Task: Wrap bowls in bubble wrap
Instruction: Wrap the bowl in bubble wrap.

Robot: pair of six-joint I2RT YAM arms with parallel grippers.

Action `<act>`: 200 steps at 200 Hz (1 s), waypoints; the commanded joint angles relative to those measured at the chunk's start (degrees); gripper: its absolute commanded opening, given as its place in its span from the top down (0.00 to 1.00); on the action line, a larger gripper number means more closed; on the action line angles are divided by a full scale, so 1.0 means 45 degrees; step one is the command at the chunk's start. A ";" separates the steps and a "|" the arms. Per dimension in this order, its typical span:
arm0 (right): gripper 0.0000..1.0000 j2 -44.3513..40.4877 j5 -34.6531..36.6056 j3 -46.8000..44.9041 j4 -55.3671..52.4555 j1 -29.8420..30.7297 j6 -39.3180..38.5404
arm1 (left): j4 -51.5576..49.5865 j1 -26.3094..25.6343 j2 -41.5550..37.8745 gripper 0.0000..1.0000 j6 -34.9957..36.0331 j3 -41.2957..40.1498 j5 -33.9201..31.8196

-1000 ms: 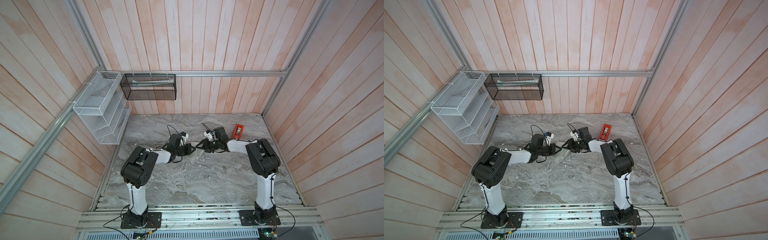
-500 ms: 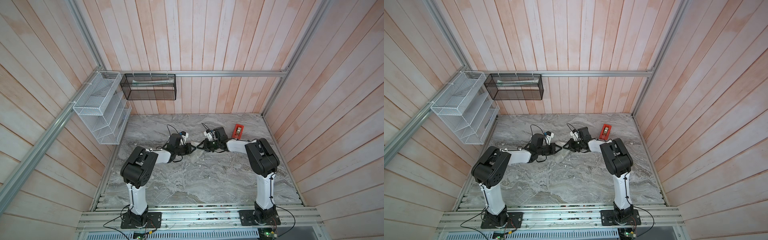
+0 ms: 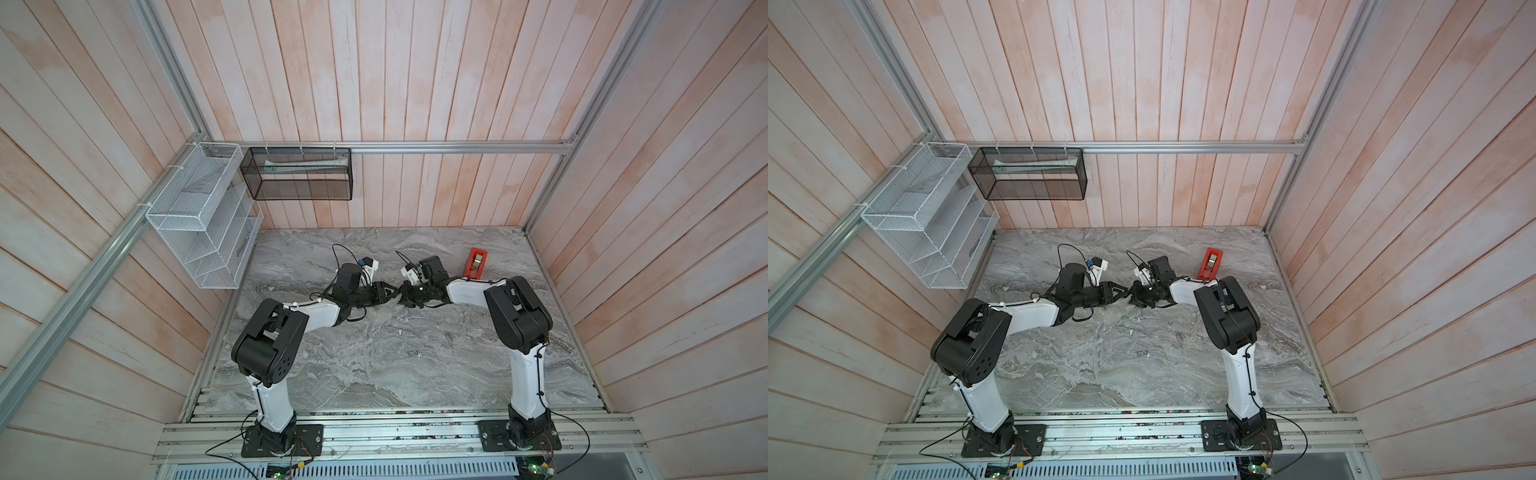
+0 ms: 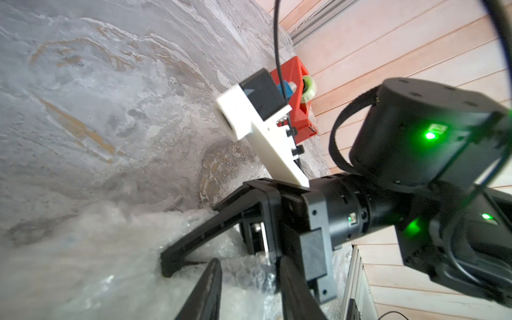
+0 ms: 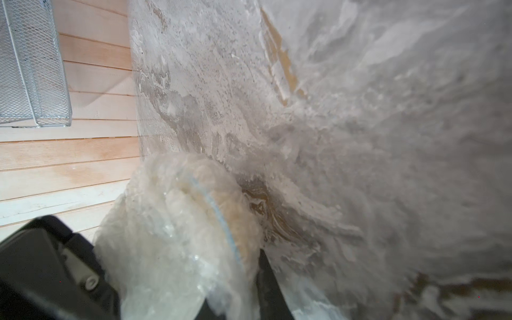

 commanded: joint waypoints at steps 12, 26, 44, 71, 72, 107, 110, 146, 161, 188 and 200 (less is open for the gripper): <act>0.99 0.0135 0.0127 0.0737 -0.0591 0.0115 -0.0178 | -0.0084 -0.0078 -0.1257 0.62 -0.0039 -0.0631 -0.0090; 0.99 0.0153 0.0242 0.0869 -0.0748 0.0129 -0.0342 | -0.0475 0.0063 -0.1610 0.61 0.0238 -0.0655 -0.0486; 1.00 0.0134 0.0180 0.0910 -0.0734 0.0133 -0.0629 | -0.0703 0.0419 -0.2005 0.58 0.0413 -0.0868 -0.0812; 1.00 -0.0048 0.0342 0.0988 -0.0779 0.0188 -0.1193 | -0.0931 0.1045 -0.2690 0.55 0.0639 -0.1164 -0.1227; 1.00 -0.0054 0.0355 0.0990 -0.0786 0.0190 -0.1205 | -0.0950 0.1070 -0.2718 0.55 0.0663 -0.1172 -0.1254; 1.00 -0.0179 0.0833 0.1236 -0.1092 0.0364 -0.1955 | -0.1631 0.2036 -0.3426 0.46 0.0964 -0.1419 -0.2021; 1.00 -0.0190 0.0913 0.1287 -0.1145 0.0400 -0.2065 | -0.1649 0.2150 -0.3447 0.44 0.0938 -0.1442 -0.2022; 1.00 -0.0237 0.1627 0.1420 -0.1313 0.0646 -0.3281 | -0.2122 0.2968 -0.3045 0.38 0.0845 -0.1382 -0.0921; 1.00 -0.0094 0.1711 0.1533 -0.1413 0.0661 -0.3583 | -0.2240 0.2972 -0.2636 0.36 0.0928 -0.1298 -0.0406; 1.00 0.0109 0.1939 0.1920 -0.1799 0.0699 -0.4020 | -0.1773 0.2966 -0.1721 0.35 0.0690 -0.1404 0.0380; 1.00 0.0128 0.1993 0.2060 -0.1930 0.0697 -0.4166 | -0.1522 0.2904 -0.1385 0.36 0.0627 -0.1468 0.0561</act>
